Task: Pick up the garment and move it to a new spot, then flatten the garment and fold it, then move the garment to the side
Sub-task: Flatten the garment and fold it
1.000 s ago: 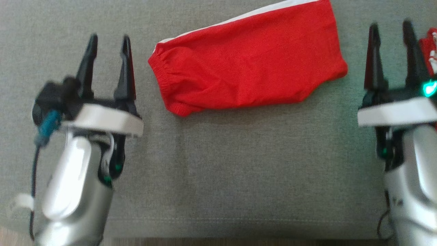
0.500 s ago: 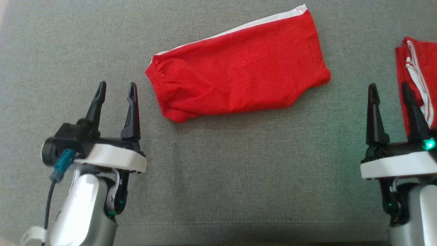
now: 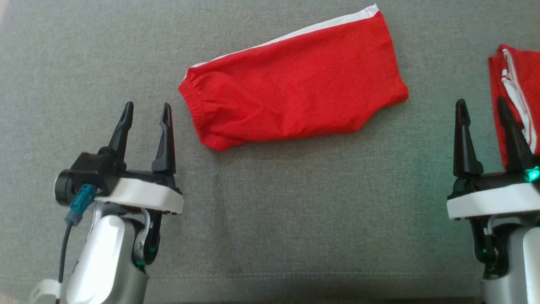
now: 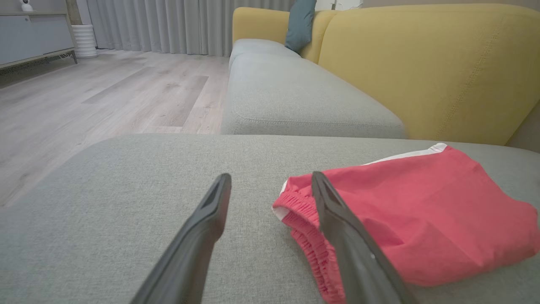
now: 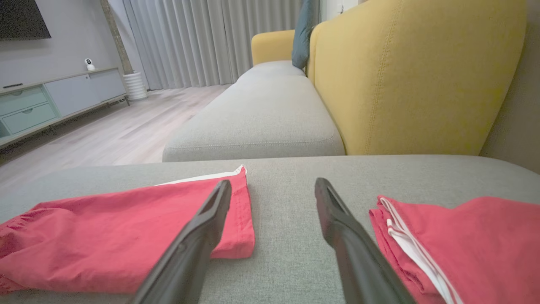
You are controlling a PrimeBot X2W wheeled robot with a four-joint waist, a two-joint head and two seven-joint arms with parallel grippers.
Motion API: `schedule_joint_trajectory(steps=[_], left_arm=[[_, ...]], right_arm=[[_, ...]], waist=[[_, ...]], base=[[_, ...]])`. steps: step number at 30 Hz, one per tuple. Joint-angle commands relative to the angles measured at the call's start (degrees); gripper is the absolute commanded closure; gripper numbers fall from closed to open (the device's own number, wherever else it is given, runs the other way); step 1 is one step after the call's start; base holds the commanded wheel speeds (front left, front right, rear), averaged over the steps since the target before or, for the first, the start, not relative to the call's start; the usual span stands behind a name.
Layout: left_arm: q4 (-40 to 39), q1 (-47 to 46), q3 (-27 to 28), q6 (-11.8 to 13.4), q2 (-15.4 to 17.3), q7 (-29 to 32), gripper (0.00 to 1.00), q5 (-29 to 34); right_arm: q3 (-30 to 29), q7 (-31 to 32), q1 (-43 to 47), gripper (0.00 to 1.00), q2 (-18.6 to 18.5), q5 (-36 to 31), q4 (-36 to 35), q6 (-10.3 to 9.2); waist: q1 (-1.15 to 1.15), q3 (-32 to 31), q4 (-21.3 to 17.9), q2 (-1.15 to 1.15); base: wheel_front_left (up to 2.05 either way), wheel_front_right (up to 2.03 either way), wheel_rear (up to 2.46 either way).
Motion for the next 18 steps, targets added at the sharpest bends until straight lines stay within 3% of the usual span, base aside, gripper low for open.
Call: schedule_joint_trajectory(steps=[1, 11, 18], left_arm=[[-1.8, -1.7, 2.2, -0.4, 0.6, -0.3, 0.0, 0.8], [-2.8, -5.6, 1.5, -2.1, -1.3, -0.3, 0.0, 1.7], [-2.4, -6.5, 1.9, -3.0, -2.3, -0.3, 0.0, 1.9]], right_arm=[[1.1, 0.4, -0.3, 0.0, 0.0, -0.4, -2.1, 0.2], [5.2, 9.5, -10.6, 0.0, -4.1, 2.8, 6.6, 0.2], [6.5, 17.0, -17.0, 0.0, -4.4, 3.2, 13.6, 0.2]], waist=[[0.0, 0.4, 0.2, 0.0], [0.0, 6.1, 3.1, 0.0], [0.0, 8.5, 5.1, 0.0]], base=[[0.0, 0.0, 0.0], [0.0, 0.0, 0.0], [0.0, 0.0, 0.0]])
